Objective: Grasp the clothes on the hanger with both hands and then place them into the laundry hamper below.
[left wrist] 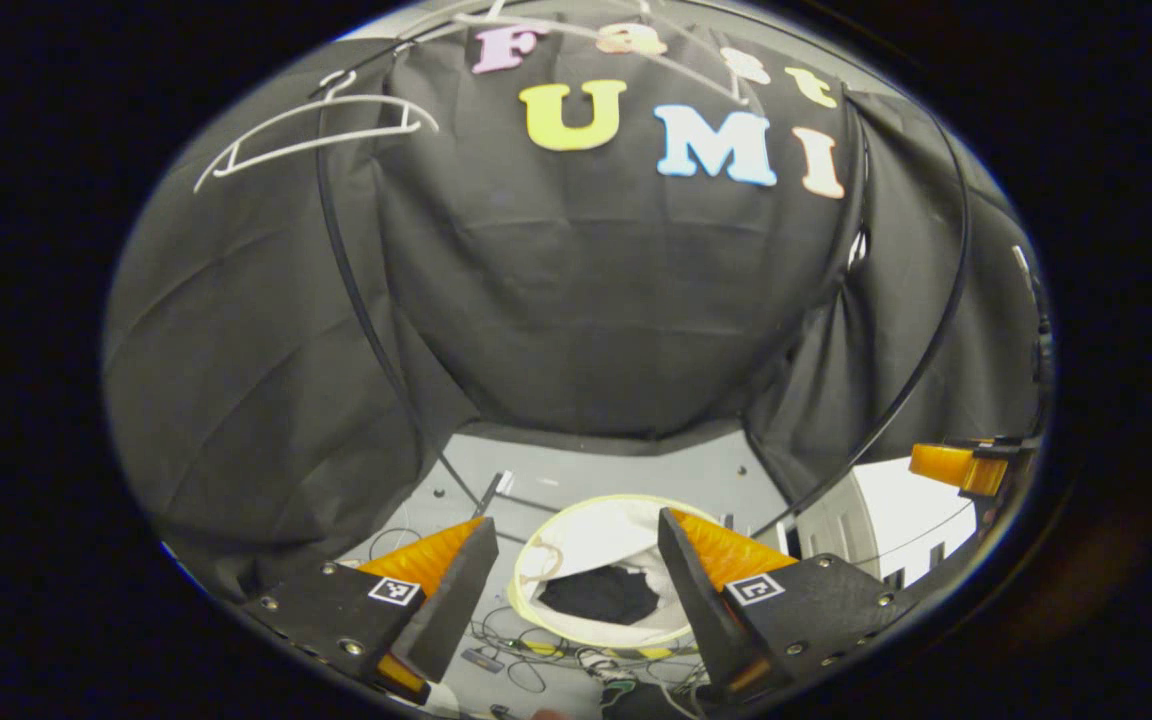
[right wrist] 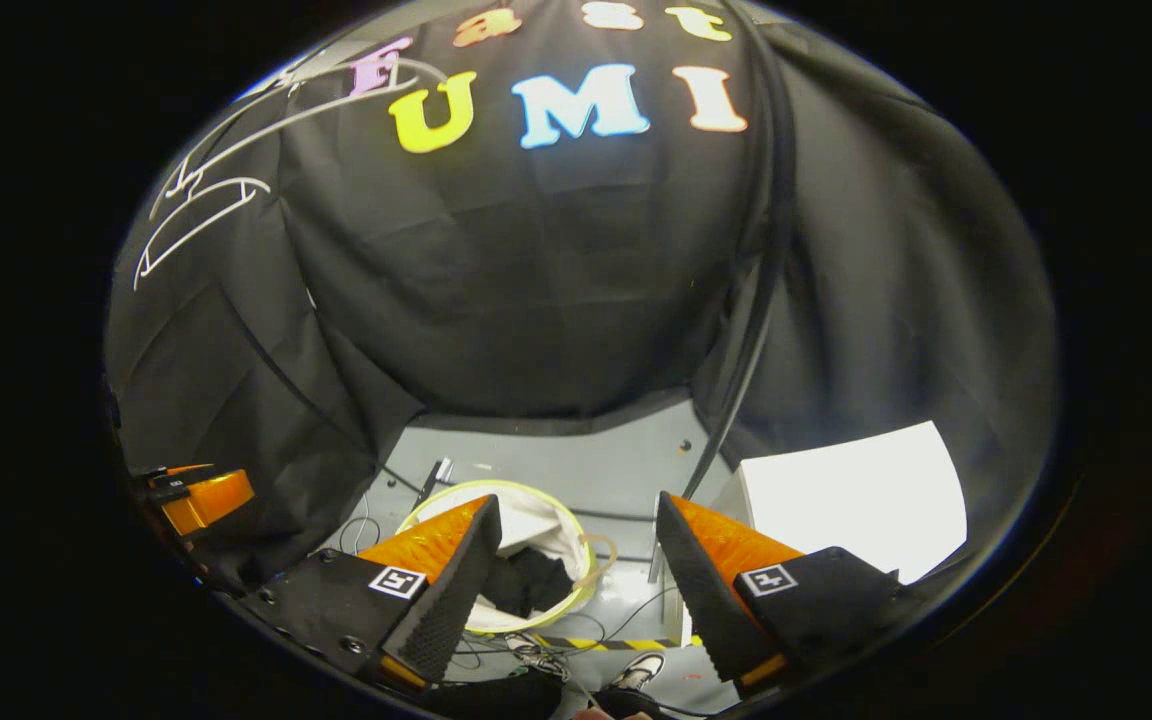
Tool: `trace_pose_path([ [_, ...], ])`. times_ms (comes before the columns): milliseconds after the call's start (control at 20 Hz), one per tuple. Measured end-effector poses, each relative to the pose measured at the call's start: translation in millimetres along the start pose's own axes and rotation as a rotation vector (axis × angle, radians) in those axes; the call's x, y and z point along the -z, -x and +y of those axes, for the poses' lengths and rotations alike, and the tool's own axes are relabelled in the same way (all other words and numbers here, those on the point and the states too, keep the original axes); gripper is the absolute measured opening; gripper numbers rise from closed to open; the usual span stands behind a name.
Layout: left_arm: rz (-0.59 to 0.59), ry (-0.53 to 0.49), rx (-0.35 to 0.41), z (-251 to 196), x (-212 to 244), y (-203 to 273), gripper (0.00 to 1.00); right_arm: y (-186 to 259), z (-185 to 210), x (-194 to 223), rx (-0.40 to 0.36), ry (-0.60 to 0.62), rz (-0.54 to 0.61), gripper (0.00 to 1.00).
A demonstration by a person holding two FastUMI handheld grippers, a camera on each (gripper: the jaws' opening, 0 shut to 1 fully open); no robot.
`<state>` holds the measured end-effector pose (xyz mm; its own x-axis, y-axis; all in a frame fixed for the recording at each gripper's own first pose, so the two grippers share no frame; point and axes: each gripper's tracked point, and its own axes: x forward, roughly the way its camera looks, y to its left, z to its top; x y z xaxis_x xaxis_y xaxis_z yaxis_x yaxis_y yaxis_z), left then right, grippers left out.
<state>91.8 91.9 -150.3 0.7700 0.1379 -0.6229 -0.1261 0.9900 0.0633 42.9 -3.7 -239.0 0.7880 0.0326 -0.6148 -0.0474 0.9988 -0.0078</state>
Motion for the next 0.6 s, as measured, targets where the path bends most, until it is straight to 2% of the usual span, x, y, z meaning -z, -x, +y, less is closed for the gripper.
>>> trace_pose_path([
  [300, -0.222, -0.007, 0.030, -64.3, -98.4, 68.7, 0.94, 50.5, -43.6, -69.8, -0.007, -0.100, -0.217, 1.00],
  [500, -0.381, 0.011, 0.030, -103.1, -164.1, 110.8, 0.93, 84.9, -62.1, -119.7, -0.009, -0.096, -0.386, 0.96],
  [550, -0.421, 0.023, 0.033, -107.2, -176.7, 124.0, 0.93, 96.0, -66.4, -131.8, -0.006, -0.096, -0.432, 0.98],
  [600, -0.464, 0.033, 0.038, -112.8, -189.8, 136.0, 0.93, 106.8, -71.0, -144.0, -0.003, -0.099, -0.479, 0.93],
])
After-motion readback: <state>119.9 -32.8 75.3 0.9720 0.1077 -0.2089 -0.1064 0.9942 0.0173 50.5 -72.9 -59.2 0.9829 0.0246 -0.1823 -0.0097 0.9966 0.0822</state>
